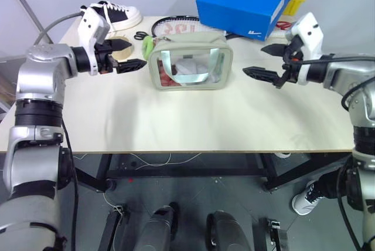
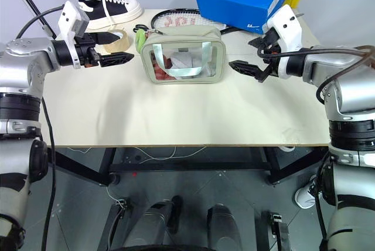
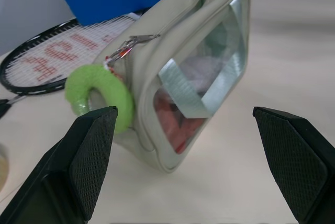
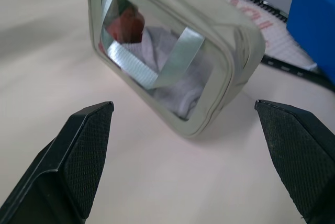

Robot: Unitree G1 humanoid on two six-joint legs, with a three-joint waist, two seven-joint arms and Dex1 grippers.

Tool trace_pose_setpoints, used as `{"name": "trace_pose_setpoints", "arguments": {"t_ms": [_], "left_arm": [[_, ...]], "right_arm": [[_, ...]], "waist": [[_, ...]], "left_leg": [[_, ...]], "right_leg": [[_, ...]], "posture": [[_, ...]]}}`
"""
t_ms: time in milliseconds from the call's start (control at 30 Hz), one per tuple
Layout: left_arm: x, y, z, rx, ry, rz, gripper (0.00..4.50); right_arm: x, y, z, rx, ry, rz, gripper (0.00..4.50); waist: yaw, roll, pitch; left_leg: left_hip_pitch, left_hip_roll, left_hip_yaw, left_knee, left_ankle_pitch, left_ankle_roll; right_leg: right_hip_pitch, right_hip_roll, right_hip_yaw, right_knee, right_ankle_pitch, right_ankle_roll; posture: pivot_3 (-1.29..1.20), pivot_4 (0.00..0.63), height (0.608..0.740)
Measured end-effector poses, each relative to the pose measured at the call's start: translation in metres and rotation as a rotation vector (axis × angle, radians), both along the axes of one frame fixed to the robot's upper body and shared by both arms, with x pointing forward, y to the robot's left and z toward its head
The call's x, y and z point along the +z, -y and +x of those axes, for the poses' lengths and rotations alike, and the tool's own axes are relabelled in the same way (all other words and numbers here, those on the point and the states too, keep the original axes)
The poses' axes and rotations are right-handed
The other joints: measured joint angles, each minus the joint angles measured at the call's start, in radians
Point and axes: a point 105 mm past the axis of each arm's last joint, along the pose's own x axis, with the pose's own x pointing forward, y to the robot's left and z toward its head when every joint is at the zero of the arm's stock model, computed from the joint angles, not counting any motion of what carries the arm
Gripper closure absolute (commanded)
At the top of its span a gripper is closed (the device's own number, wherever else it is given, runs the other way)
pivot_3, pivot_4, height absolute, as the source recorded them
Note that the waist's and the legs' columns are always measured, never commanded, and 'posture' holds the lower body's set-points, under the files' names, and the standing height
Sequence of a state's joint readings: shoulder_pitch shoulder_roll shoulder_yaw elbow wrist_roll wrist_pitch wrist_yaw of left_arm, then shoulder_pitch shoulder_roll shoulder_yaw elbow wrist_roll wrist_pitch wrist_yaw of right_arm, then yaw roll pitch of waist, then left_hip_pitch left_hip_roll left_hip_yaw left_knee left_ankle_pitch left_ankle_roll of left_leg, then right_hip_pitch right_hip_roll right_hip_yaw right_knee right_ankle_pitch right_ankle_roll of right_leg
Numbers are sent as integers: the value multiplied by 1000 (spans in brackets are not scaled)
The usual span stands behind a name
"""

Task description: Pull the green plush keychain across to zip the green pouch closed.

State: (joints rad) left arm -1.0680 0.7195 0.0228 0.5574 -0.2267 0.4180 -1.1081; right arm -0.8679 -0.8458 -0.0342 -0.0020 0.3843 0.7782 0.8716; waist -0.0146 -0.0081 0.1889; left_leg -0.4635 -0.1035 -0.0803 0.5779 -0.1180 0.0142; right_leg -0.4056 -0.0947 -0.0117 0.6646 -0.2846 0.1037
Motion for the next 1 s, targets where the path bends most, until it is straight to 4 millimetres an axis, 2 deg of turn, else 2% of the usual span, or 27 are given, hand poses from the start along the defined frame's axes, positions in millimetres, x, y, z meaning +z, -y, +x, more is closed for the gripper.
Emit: {"name": "trace_pose_setpoints", "arguments": {"t_ms": [167, 367, 467, 567, 667, 800, 900, 1000], "left_arm": [[-2, -11, 6, 55, 1, 4, 69], [4, -10, 7, 58, 17, -2, 69], [4, -10, 7, 58, 16, -2, 69], [6, -8, 4, 49, 25, 0, 69], [6, 2, 0, 15, 29, -13, 69], [-11, 20, -7, -36, -2, -28, 69], [-25, 36, -11, -63, -28, -44, 69], [-25, 42, -10, -25, 0, -73, 69]], "right_arm": [[-5, -2, 2, 10, -8, -20, 0], [2, -7, 9, 30, 18, -27, 0], [-5, -9, 15, 36, 7, -32, 0], [-9, -12, 27, 31, 8, -38, 0], [-6, -17, 49, 3, 49, -66, 0], [-11, -34, 78, -10, 70, -93, 0], [-18, -47, 92, -3, 61, -109, 0], [-26, -53, 101, -26, 51, -124, 0]], "waist": [[-1, 0, 0], [-2, 0, 0], [-2, 0, 0], [-3, 0, 0], [-7, 0, 0], [-11, 0, 0], [-15, 0, 0], [-15, 0, 0]], "left_leg": [[0, 0, 0, 0, 0, 0], [0, 0, 0, 0, 0, 0], [0, 0, 0, 0, 0, 0], [0, 0, 1, 0, 0, 0], [1, 0, 1, 0, 0, 0], [1, 0, 2, -1, 1, -1], [1, 0, 1, -1, 2, -3], [1, 0, 1, -1, 2, -3]], "right_leg": [[0, 0, 0, 0, 0, 0], [0, 0, 0, 0, 0, 0], [0, 0, 0, 1, 0, 0], [0, 1, 0, 1, 0, 0], [0, 1, 1, 1, 0, 0], [0, 4, 2, 2, 0, 0], [-1, 6, 3, 2, 0, 0], [-1, 6, 3, 3, 0, 0]], "posture": [[0, 150, 740], [0, 150, 740], [0, 150, 740], [0, 150, 740], [0, 150, 740], [0, 150, 740], [0, 150, 740], [0, 150, 740]]}}
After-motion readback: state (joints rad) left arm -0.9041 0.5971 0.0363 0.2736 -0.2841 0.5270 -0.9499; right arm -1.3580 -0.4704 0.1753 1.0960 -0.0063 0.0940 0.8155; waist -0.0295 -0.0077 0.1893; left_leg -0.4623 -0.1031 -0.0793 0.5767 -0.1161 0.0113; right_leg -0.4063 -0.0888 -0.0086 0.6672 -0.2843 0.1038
